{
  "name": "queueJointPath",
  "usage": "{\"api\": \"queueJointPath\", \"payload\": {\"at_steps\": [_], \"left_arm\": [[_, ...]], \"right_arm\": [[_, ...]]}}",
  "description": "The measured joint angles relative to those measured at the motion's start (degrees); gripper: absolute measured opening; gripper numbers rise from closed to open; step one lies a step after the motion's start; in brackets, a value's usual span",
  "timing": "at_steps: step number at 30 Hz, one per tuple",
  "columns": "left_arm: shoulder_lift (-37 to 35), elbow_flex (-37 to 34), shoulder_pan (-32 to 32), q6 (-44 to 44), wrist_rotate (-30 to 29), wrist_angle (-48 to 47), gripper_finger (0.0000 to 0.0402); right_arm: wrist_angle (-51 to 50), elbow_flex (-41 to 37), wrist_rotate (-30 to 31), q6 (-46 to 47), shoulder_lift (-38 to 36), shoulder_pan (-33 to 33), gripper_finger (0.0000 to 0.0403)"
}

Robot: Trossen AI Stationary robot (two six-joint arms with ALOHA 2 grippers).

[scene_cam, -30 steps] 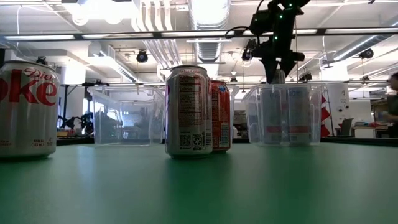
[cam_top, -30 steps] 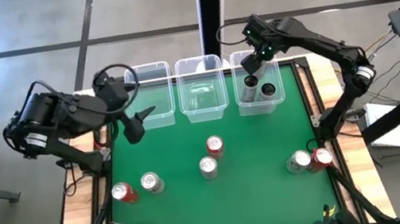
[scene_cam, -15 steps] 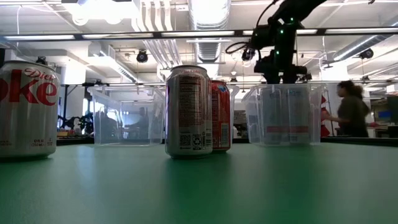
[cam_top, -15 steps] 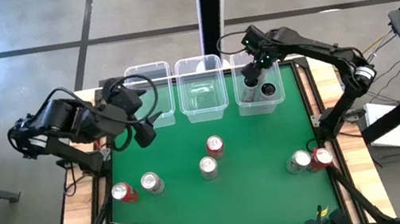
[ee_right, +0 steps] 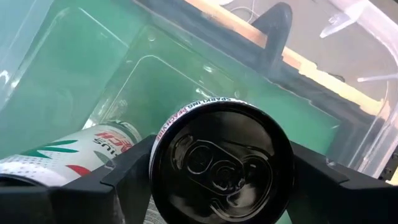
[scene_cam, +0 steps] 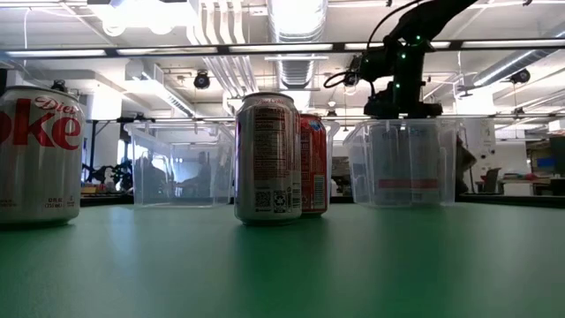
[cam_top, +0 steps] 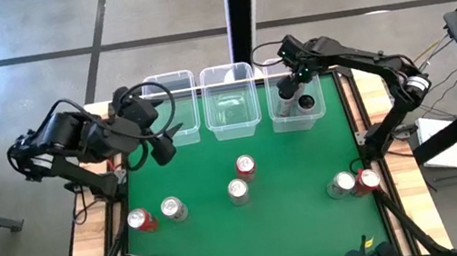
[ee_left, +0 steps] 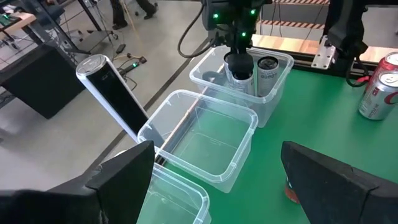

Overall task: Sort soda cans
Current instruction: Put the top white/black soda can into the right transparent bin, then put the white/black soda can into the right transparent bin

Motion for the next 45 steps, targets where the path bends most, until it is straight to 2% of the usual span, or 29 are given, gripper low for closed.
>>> {"api": "queueJointPath", "payload": {"at_steps": [13, 21, 26, 31, 34, 36, 38, 42, 45], "left_arm": [[-0.78, 0.0, 0.0, 0.83, 0.0, 0.0, 0.0333], [-3.7, 0.04, 0.0, -0.53, 0.57, -4.11, 0.0333], [-6.93, 0.06, 0.09, -7.36, 8.09, -14.86, 0.0333], [-11.24, -1.82, 0.07, -11.23, 17.24, -13.95, 0.0333], [-13.34, -4.36, 0.07, -14.16, 18.86, -14.65, 0.0333], [-14.5, -6.6, 0.09, -15.52, 22.09, -14.76, 0.0333], [-15.58, -9.58, 0.08, -17.85, 28.25, -14.62, 0.0333], [-17.88, -16.82, -0.04, -24.13, 45.93, -14.77, 0.0333], [-19.56, -23.28, -0.5, -27.39, 48.68, -14.72, 0.0333]], "right_arm": [[-0.93, 3.75, -0.89, -0.54, -1.5, 0.02, 0.0351], [-0.85, 10.23, -0.93, -0.12, -7.14, 1.42, 0.0352], [3.55, 11.42, -1.1, 0.84, -12.2, 7.04, 0.0341], [9.27, 11.17, -1.04, 2.27, -15.37, 16.47, 0.0331], [12.78, 11.11, -0.98, 1.95, -15.52, 22.53, 0.0327], [15.22, 11.08, -0.93, 1.18, -15.26, 26.23, 0.0324], [17.28, 11.08, -0.9, 0.81, -14.95, 29.58, 0.0321], [18.04, 11.08, -0.85, 0.44, -14.43, 34.12, 0.0317], [18.14, 11.06, -0.86, 0.44, -14.43, 36.26, 0.0315]]}}
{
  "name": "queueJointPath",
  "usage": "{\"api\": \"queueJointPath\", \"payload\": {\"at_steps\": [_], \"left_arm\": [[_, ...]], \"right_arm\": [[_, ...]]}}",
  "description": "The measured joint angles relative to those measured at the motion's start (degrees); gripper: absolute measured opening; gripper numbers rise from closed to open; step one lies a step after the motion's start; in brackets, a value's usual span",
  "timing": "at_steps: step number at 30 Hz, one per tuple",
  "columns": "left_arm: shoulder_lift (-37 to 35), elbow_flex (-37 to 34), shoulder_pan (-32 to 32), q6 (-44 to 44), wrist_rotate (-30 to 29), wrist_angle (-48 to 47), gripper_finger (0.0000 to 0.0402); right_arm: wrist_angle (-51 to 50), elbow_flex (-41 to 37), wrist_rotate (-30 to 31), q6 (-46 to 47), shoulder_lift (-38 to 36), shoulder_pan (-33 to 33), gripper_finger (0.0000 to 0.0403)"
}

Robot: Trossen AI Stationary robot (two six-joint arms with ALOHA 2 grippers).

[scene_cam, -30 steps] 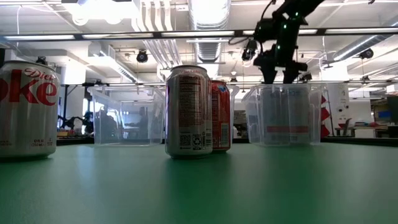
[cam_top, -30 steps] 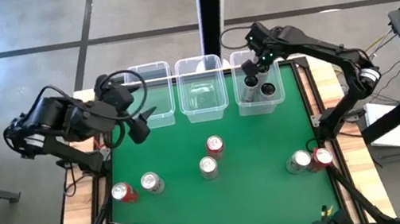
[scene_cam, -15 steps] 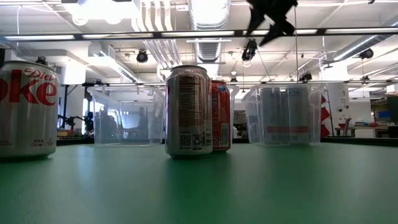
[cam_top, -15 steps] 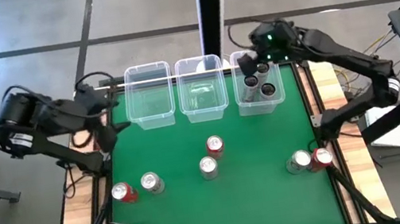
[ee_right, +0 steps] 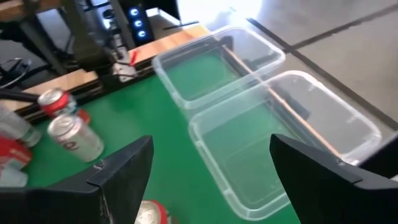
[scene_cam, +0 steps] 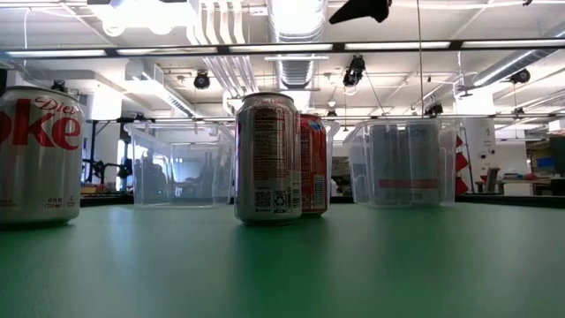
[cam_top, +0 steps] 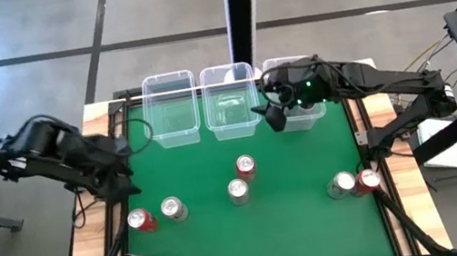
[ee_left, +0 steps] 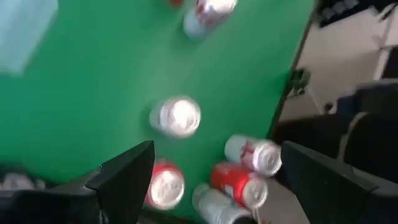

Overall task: Sort soda cans
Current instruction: Put the white/black soda can into the right transparent bin

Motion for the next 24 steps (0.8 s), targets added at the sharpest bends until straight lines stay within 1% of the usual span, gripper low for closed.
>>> {"api": "queueJointPath", "payload": {"at_steps": [2, 6, 8, 11, 13, 16, 19, 21, 24], "left_arm": [[-1.16, -4.6, -0.09, 0.12, -0.26, 0.05, 0.0333], [-1.64, -12.93, -0.16, 1.33, -4.51, 0.38, 0.0333], [-1.07, -16.15, -0.51, 2.81, -4.61, 0.8, 0.0333], [0.12, -18.89, -3.59, 4.03, -3.42, 1.12, 0.0333], [1.48, -19.25, -7.01, 4.78, -1.8, 1.71, 0.0333], [3.88, -18.54, -14.7, 4.58, -1.45, 1.87, 0.0333], [6.78, -17.43, -23.43, 3.64, -1.36, 1.68, 0.0333], [8.8, -16.52, -28.93, 1.47, -1.65, 1.95, 0.0333], [11.78, -15.24, -35.65, -2.01, -2.04, 2.59, 0.0333]], "right_arm": [[0.04, 0.0, 0.09, 0.0, 0.05, 0.97, 0.0317], [0.03, 0.0, 2.01, 0.22, 0.15, 2.03, 0.0325], [0.01, 0.0, 2.65, 0.46, 0.22, 2.3, 0.0331], [0.02, -0.02, 3.02, 0.43, 0.33, 2.57, 0.0339], [0.01, -0.02, 3.04, 0.4, 0.33, 2.57, 0.0345], [0.04, -0.02, 3.81, 0.38, 0.67, 2.56, 0.035], [0.14, -0.04, 7.56, -0.37, 0.96, 2.55, 0.0354], [0.62, -0.04, 10.21, -0.48, 1.09, 2.54, 0.0354], [0.53, -0.04, 11.3, -0.87, 1.27, 2.51, 0.0354]]}}
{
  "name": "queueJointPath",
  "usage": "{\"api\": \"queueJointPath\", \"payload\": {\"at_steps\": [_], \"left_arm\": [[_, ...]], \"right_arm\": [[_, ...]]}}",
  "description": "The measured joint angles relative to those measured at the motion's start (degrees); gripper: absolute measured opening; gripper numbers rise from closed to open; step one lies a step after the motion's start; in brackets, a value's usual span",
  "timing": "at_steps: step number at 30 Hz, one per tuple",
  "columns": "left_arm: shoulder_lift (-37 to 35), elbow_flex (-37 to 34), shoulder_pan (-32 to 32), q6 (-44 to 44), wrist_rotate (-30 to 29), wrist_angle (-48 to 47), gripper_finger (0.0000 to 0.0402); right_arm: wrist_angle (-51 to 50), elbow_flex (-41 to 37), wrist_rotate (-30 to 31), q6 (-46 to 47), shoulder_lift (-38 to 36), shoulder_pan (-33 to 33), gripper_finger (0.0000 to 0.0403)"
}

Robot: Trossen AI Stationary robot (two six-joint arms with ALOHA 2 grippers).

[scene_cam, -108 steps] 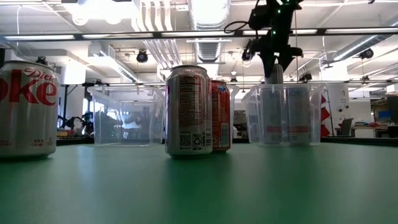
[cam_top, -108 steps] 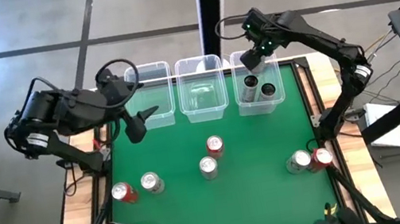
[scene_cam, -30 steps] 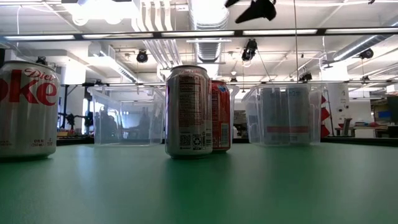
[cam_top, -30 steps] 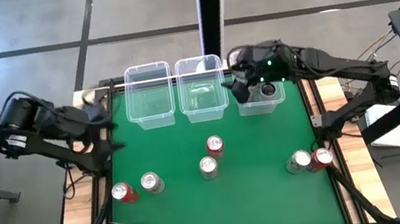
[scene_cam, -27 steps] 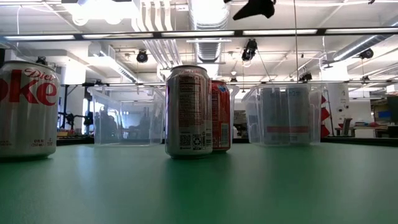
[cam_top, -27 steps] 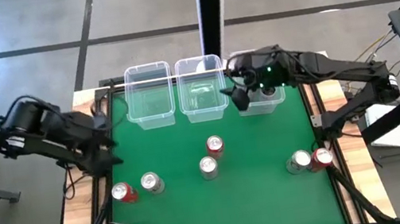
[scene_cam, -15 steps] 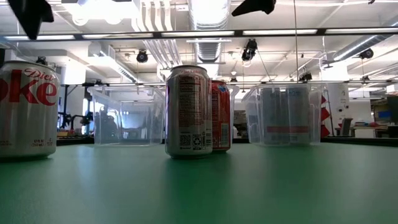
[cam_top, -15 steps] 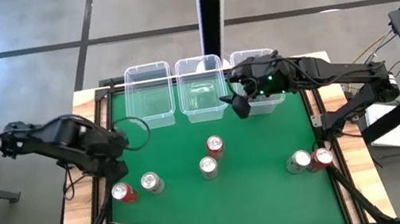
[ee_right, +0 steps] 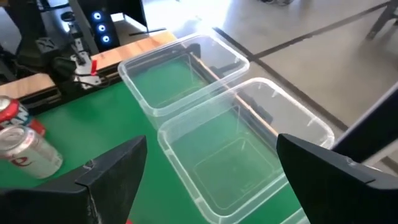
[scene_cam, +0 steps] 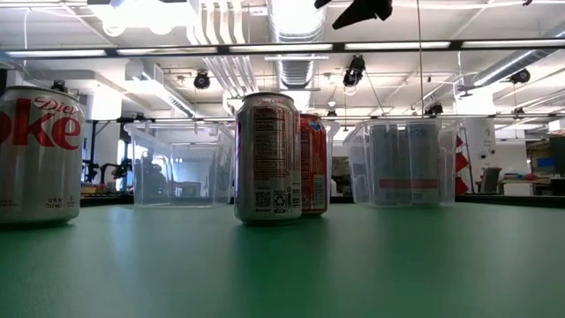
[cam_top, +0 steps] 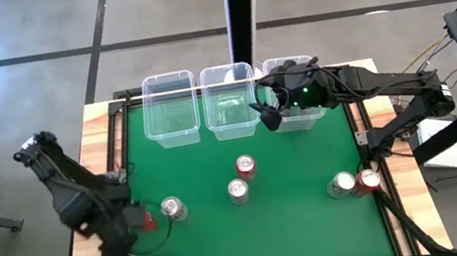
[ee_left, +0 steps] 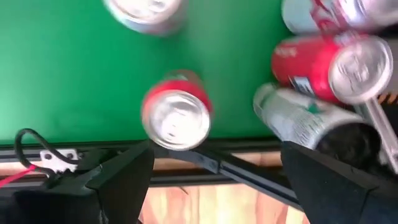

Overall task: Sort soda cans
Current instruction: Put the white/black soda can into the right transparent bin

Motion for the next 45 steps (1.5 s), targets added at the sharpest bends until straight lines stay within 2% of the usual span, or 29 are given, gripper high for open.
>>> {"api": "queueJointPath", "payload": {"at_steps": [6, 9, 17, 32, 45], "left_arm": [[4.36, 5.68, -7.51, -4.21, 5.06, -0.13, 0.0333], [5.63, 7.88, -8.83, -6.93, 3.41, 0.59, 0.0333], [9.73, 7.28, -9.43, -7.79, 5.26, 3.43, 0.0333], [10.62, 4.86, -12.23, -7.53, 5.43, 10.5, 0.0333], [15.77, 4.33, -13.46, -11.21, 3.42, 9.63, 0.0333]], "right_arm": [[-0.33, 0.0, 0.75, -1.13, 0.33, 0.02, 0.0354], [-0.54, 0.0, 0.75, -1.14, 0.33, 0.04, 0.0354], [-2.25, -0.02, 0.75, -1.1, 0.33, 0.15, 0.0354], [-2.71, -3.26, 0.75, 0.48, 0.33, 0.42, 0.0354], [-2.69, -3.26, 0.77, 0.43, 0.33, 0.42, 0.0354]]}}
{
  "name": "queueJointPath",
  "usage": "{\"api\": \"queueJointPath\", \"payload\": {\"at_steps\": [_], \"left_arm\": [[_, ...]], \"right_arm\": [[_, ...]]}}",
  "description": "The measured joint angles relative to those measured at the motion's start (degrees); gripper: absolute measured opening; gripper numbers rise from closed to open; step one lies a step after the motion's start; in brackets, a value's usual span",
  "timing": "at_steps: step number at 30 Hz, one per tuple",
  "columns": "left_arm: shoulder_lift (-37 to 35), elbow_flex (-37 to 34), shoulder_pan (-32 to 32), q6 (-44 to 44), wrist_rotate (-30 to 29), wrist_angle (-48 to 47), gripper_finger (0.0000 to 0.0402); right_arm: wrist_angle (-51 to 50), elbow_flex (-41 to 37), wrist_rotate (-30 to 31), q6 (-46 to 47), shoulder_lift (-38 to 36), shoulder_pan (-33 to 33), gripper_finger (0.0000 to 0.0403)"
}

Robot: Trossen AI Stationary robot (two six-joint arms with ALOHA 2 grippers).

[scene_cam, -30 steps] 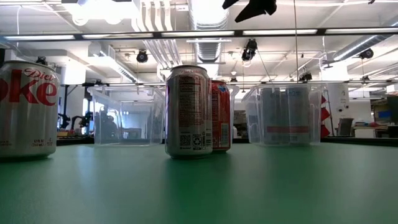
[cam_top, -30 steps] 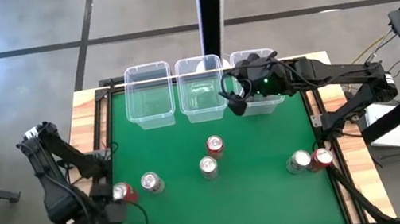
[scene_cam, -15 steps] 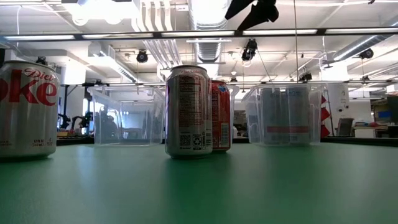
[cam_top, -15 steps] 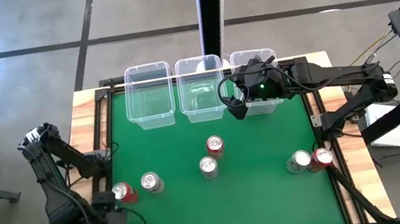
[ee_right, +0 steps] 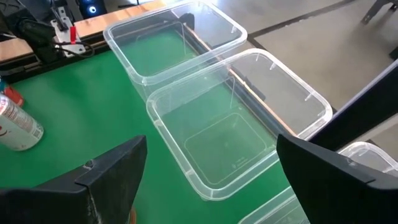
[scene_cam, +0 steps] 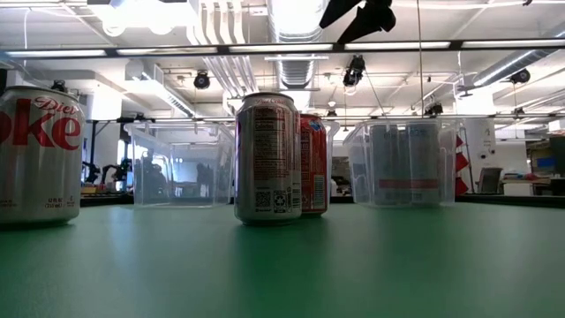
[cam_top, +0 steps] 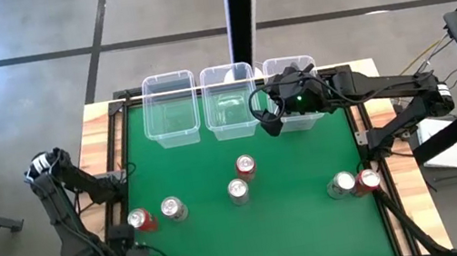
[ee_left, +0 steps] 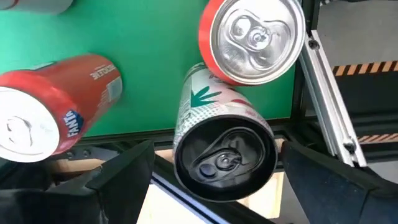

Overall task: Sort soda cans
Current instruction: Put the white/black soda can into the right transparent bin

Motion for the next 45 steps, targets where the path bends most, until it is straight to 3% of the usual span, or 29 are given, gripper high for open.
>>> {"api": "queueJointPath", "payload": {"at_steps": [15, 19, 25, 28, 31, 45], "left_arm": [[1.4, -4.36, -1.33, -3.66, 2.95, 3.43, 0.033], [1.35, -5.57, -1.28, -3.7, 1.11, 4.14, 0.0306], [0.98, -7.99, -1.29, -4.22, 1.18, 7.21, 0.0234], [0.05, -7.83, -1.31, -6.66, 1.57, 4.52, 0.0233], [-2.95, -6.16, -1.42, -13.89, 0.85, -2.76, 0.0233], [-14.34, 5.07, -0.28, -30.09, -0.37, -11.27, 0.0234]], "right_arm": [[0.02, -0.02, -0.16, 1.63, 0.84, 0.0, 0.0354], [0.02, -0.07, -0.53, 2.38, 1.5, 0.37, 0.0354], [0.02, -0.09, -3.12, 3.45, 1.75, 0.37, 0.0349], [0.04, -0.09, -4.81, 3.61, 1.79, 0.37, 0.0343], [0.1, -0.09, -5.07, 3.97, 1.77, 0.37, 0.0336], [3.89, -0.09, -5.11, 1.42, 1.86, 0.37, 0.0299]]}}
